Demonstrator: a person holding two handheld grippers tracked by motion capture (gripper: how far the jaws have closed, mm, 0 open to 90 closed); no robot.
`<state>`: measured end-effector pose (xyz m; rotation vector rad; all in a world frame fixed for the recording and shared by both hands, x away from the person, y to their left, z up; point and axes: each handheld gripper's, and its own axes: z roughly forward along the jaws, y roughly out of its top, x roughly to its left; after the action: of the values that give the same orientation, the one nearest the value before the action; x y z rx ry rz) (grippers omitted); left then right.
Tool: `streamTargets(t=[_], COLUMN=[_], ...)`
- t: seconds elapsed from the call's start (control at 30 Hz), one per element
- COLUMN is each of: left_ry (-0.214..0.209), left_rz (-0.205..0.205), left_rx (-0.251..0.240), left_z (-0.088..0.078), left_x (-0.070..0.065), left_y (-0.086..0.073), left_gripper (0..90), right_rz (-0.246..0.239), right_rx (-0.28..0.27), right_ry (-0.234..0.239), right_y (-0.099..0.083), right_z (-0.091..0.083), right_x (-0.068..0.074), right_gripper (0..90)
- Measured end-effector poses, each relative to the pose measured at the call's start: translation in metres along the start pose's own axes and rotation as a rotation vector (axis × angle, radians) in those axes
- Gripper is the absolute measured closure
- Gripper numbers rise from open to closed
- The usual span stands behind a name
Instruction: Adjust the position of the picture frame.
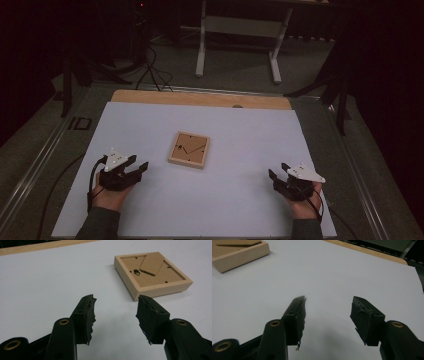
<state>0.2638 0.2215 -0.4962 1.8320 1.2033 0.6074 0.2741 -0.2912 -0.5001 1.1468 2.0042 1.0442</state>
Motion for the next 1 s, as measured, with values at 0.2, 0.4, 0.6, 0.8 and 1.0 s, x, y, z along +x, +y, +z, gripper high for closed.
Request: streamTargets(t=[0.2, 0.4, 0.6, 0.8, 1.0], left_ry=[-0.017, -0.034, -0.052, -0.066, -0.062], left_rz=[0.013, 0.033, 0.053, 0.068, 0.079], left_rx=[0.011, 0.045, 0.054, 0.074, 0.092], left_z=[0.009, 0.021, 0.035, 0.053, 0.069], left_x=[-0.004, -0.011, -0.019, -0.023, -0.029], left_y=[0.008, 0.016, 0.030, 0.040, 0.045], left_gripper=[47.9, 47.9, 48.9, 51.3, 57.2], right_rz=[0.001, 0.019, 0.025, 0.028, 0.032], right_rx=[-0.003, -0.008, -0.008, -0.005, -0.003], right_ry=[-0.003, -0.014, -0.018, -0.025, -0.020], right_y=[0.000, -0.001, -0.001, -0.002, -0.003], right_z=[0.002, 0.001, 0.001, 0.002, 0.003], right_x=[-0.001, -0.003, -0.004, -0.005, -0.006], right_gripper=[44.3, 44.1, 43.8, 43.7, 43.2])
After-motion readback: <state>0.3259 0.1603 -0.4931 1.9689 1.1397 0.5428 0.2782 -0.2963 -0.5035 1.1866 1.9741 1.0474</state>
